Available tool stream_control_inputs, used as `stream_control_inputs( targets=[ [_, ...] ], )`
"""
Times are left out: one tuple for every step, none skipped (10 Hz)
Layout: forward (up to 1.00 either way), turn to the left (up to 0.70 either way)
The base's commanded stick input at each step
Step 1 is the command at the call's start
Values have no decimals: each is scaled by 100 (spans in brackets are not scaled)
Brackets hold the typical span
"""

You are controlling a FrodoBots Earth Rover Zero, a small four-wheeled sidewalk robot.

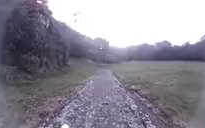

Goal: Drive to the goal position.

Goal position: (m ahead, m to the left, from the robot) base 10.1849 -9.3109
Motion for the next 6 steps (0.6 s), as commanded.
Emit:
stream_control_inputs(
  targets=[
    [70,0],
    [70,0],
    [70,0],
    [70,0],
    [70,0],
    [70,0]
  ],
)
